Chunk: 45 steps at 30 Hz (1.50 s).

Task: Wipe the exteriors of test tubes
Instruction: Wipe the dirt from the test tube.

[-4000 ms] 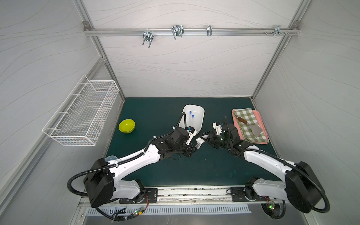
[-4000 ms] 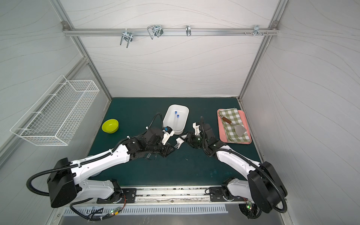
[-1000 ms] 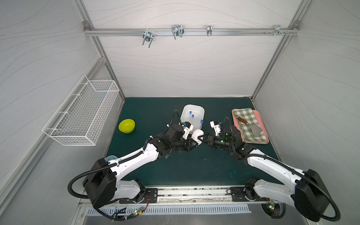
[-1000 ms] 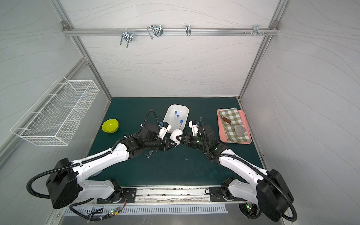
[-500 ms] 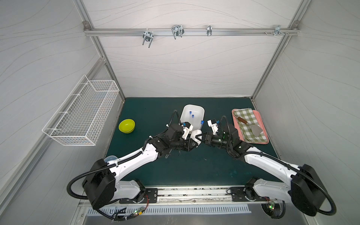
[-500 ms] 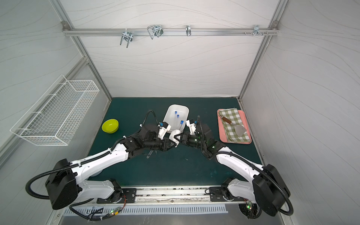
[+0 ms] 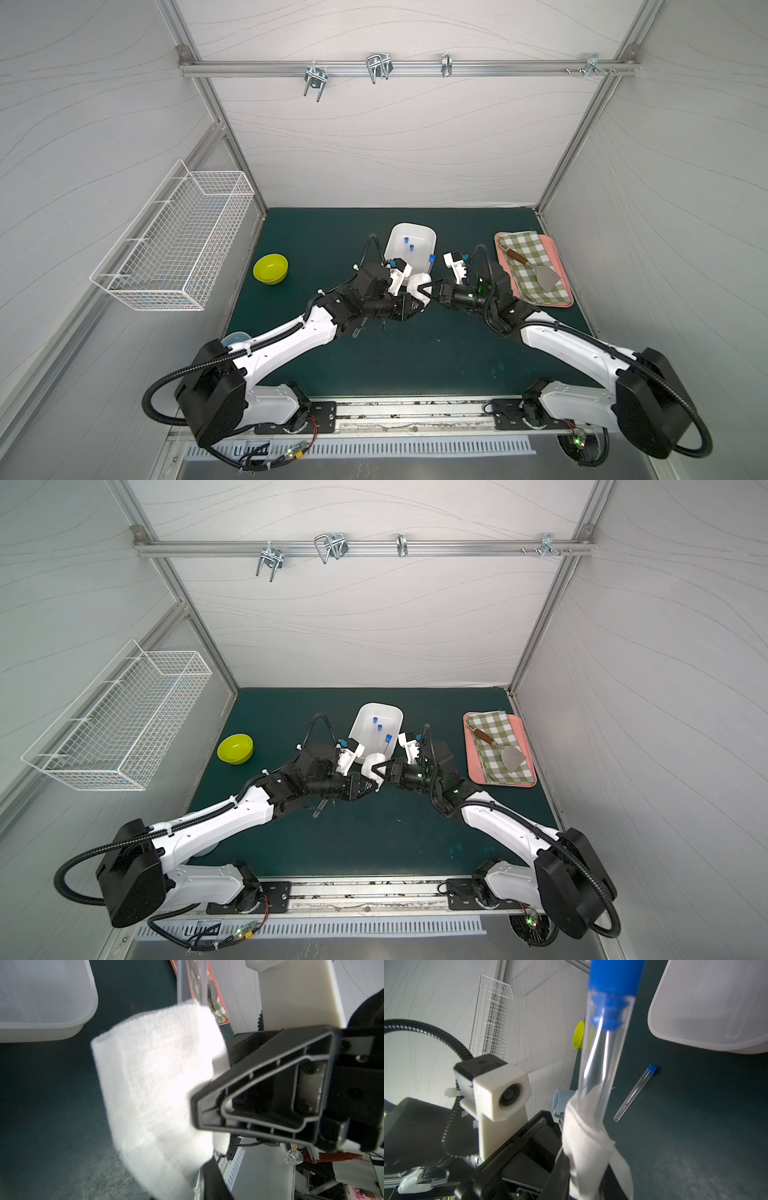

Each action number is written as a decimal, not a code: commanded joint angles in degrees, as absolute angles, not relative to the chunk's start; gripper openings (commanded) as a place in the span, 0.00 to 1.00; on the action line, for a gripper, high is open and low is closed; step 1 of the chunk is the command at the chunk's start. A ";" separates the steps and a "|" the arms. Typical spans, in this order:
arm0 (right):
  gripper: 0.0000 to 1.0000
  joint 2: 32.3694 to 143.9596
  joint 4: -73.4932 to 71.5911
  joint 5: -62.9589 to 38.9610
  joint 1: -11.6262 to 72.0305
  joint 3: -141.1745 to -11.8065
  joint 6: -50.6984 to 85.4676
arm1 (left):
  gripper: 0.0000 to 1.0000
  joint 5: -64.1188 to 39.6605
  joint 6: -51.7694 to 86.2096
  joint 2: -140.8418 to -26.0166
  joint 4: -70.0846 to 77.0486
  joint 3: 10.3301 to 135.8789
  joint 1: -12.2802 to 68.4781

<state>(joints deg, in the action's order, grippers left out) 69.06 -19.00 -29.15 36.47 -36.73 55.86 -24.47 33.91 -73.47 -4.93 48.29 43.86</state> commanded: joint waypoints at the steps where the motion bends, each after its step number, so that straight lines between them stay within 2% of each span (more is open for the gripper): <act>1: 0.21 70.81 -19.42 -26.55 34.50 -38.44 54.78 | 0.09 -27.86 35.14 -71.86 -1.31 48.74 44.01; 12: 0.21 72.03 -21.47 -27.78 33.40 -39.29 54.69 | 0.09 -28.83 35.90 -71.77 -0.45 48.77 44.03; 23: 0.22 68.62 -21.76 -25.16 40.25 -35.40 55.97 | 0.09 -29.90 37.00 -71.51 0.43 49.79 42.94; 35: 0.22 73.70 -25.85 -29.48 32.33 -39.59 54.47 | 0.09 -33.13 39.52 -71.47 3.22 49.05 42.90; 45: 0.24 76.04 -26.63 -31.84 31.02 -41.74 54.40 | 0.09 -33.40 39.48 -71.24 2.96 48.69 42.96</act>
<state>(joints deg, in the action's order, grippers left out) 74.98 -25.45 -32.38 31.51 -41.71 54.46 -29.61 39.48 -73.08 -1.34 48.07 42.33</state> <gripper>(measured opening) 0.240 0.152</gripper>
